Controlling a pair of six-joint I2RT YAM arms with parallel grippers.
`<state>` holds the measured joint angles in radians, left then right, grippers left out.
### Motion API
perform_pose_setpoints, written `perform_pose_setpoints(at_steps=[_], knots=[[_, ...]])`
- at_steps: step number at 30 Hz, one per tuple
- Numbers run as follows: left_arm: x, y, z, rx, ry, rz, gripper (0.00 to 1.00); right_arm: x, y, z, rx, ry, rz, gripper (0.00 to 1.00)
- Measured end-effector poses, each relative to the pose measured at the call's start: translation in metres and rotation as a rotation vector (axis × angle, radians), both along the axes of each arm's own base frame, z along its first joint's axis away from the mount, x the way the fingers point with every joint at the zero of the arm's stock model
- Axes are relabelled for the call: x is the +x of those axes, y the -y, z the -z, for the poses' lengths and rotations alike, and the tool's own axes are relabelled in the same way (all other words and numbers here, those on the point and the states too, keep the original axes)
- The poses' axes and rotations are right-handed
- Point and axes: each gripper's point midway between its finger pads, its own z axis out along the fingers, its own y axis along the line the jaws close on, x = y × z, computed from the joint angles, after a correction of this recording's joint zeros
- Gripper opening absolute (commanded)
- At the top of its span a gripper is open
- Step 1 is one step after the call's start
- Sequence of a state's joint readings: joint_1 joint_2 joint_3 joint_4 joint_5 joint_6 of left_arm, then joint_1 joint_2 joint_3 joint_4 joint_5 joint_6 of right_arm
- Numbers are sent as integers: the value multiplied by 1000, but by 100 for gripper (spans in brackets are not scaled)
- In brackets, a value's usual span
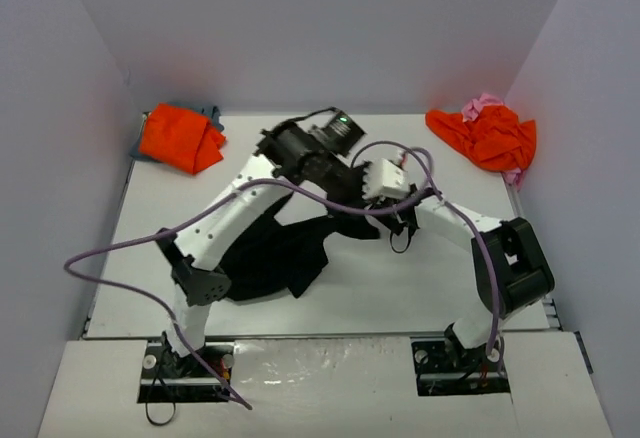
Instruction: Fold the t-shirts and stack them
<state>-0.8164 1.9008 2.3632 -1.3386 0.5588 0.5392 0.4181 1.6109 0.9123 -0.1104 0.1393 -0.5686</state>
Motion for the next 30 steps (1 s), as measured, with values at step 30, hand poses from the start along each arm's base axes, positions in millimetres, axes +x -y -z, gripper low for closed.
perform_pose_setpoints(at_steps=[30], knots=[[175,-267,-98,-352,91,-907,0,27,50,-10,-123,123,177,54]])
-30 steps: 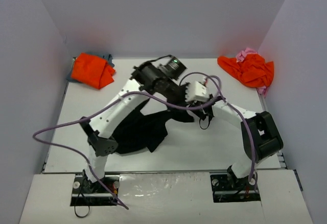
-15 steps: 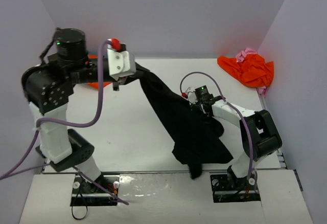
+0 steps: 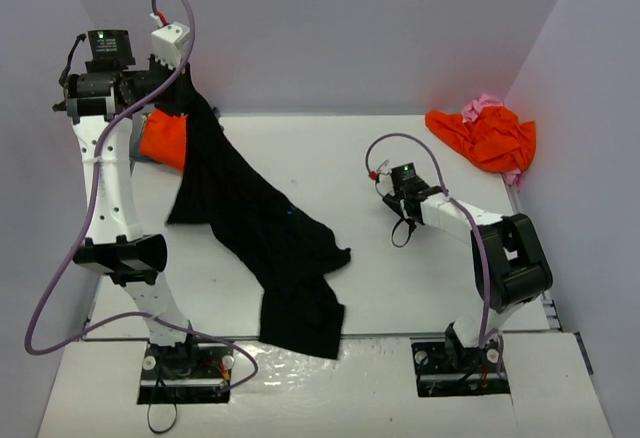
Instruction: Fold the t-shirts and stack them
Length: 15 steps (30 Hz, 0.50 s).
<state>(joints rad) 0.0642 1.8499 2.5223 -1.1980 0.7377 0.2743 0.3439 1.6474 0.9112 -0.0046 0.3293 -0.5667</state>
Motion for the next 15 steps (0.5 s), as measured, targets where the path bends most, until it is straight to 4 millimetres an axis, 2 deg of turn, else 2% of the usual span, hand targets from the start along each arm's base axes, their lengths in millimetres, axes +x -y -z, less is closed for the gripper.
perform_pose_setpoints(at_steps=[2,5,7,9,11,13,15], knots=[[-1,3,4,-14,-19,7,0,7,16,-14,-3,54,52,55],[-5,8,-6,-28,13,23,0,19,30,-48,33,144,96,58],[-10,10,-16,-31,43,33,0,28,17,-75,114,191,58,59],[-17,13,-24,-36,64,45,0,32,-9,-100,194,231,-21,59],[-21,14,-29,-40,79,54,0,27,-48,-119,261,249,-138,59],[-21,15,-32,-45,90,56,0,13,-89,-124,291,232,-256,58],[-21,16,-33,-49,91,57,0,-1,-131,-114,303,177,-368,57]])
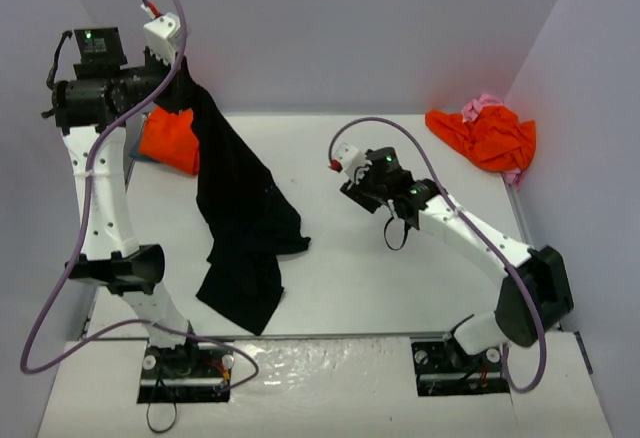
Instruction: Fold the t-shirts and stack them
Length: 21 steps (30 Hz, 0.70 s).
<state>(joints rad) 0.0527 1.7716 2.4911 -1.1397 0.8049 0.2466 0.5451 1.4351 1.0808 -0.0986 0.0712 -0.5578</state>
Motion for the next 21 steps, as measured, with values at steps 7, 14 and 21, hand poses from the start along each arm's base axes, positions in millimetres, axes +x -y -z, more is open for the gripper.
perform_pose_setpoints(at_steps=[7,14,21], knots=[[9,4,10,15,-20,-30,0,-9,-69,64,-124,-149,-146,55],[19,1,20,29,-32,-55,0,17,-100,81,-164,-132,-126,55],[31,0,45,32,-100,-64,0,-24,-155,93,-234,-113,-261,56]])
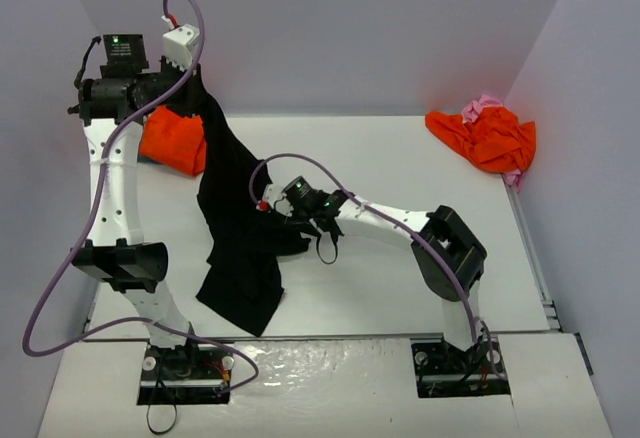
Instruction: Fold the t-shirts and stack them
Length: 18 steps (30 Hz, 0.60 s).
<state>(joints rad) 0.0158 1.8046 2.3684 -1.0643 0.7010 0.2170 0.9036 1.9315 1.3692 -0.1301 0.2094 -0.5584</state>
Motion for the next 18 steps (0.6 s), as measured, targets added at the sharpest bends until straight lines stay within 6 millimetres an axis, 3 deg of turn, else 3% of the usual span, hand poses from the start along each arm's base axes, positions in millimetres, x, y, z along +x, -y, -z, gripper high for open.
perform_pose_setpoints(at_steps=[6,8,11,13,18], knots=[[10,0,13,-8,-34,-5,0,-56,-54,15,-61,16,-176,57],[10,0,15,-8,-39,-4,0,-65,-60,23,-82,13,-206,57],[11,0,17,-8,-42,-3,0,-62,-59,34,-115,8,-204,53],[12,0,22,-8,-46,-3,0,-56,-55,40,-135,6,-189,2],[13,0,42,-8,-89,-3,0,-37,-55,50,-184,44,-153,0]])
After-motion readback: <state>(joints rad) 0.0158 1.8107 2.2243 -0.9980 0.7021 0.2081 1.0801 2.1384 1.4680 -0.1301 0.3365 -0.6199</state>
